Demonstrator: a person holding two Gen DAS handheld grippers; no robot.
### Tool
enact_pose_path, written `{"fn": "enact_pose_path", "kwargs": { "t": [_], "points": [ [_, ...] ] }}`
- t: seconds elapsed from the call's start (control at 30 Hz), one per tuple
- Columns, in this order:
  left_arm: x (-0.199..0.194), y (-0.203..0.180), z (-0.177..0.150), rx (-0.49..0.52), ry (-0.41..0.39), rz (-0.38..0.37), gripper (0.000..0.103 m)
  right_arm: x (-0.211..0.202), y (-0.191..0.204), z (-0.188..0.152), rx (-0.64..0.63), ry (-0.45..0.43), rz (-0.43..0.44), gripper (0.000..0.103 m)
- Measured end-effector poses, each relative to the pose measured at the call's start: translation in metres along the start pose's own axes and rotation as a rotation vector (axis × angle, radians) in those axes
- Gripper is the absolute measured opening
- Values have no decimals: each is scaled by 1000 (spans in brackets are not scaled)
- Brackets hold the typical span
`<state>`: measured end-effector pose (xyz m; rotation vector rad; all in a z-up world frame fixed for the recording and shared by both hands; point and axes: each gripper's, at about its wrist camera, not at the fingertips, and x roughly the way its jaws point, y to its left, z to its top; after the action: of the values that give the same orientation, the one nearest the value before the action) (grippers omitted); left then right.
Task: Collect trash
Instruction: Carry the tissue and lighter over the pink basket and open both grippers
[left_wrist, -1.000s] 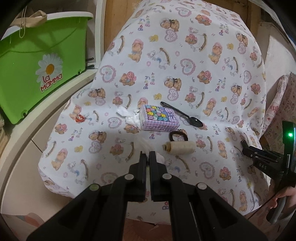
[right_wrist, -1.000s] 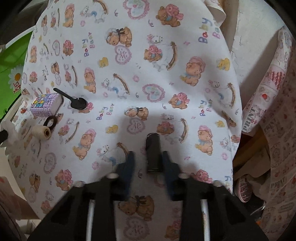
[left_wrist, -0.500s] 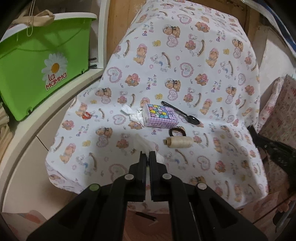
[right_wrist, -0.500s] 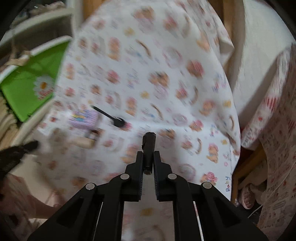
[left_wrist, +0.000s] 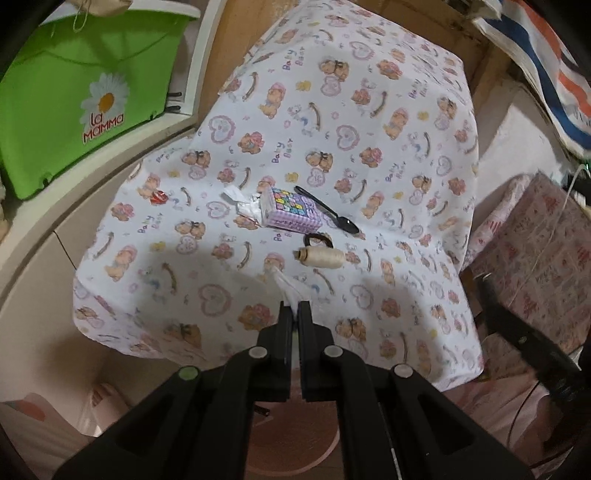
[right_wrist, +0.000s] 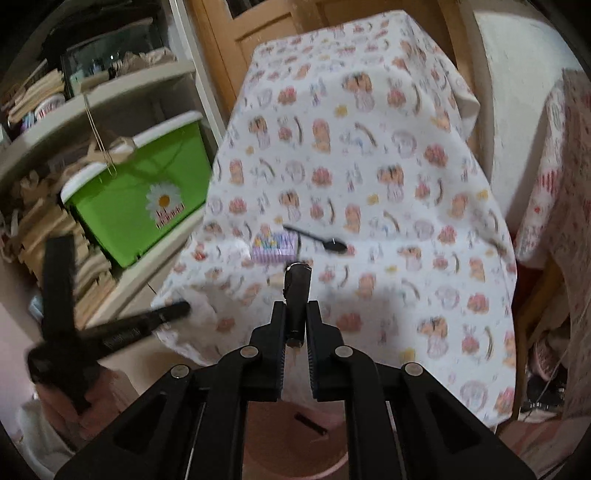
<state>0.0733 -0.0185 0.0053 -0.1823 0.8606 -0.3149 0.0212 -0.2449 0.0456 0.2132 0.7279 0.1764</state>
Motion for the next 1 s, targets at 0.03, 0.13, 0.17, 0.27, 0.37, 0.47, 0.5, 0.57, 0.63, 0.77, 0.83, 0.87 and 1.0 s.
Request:
{"fn": "enact_pose_path", "kwargs": {
  "t": [0.03,0.13,0.17,0.27,0.37,0.47,0.5,0.57,0.63,0.77,0.83,0.87,1.0],
  "points": [
    [-1,-2,-3,10,8,2,2,5,-3,-7,15,16,4,11],
    [2,-4,-12,28,47,14,2,13,-12,-21,67,54,34,11],
    [3,-4,-15,37,64,21,2,16,-15,-24,81,66,39,11],
    [6,-3,-23,51,98,30,2,23,-16,-30,91,98,53,11],
    [8,0,-28,50,128,35,2,29,-11,-37,78,121,68,11],
    [9,6,-31,28,155,19,2,35,-5,-44,59,148,75,11],
    [10,8,-32,16,165,10,2,37,-4,-46,55,157,78,11],
    [11,11,-33,2,180,1,2,41,1,-50,46,175,84,11],
    [13,12,-34,-7,201,-14,2,44,5,-54,35,195,98,11],
    [24,12,-39,-10,277,-31,2,54,11,-61,31,252,143,11],
    [32,12,-43,-15,322,-36,2,60,12,-66,35,282,148,11],
    [35,13,-45,-24,338,-39,2,64,12,-70,37,297,147,11],
    [52,25,-54,-83,381,17,2,83,10,-87,53,367,148,11]
  ]
}}
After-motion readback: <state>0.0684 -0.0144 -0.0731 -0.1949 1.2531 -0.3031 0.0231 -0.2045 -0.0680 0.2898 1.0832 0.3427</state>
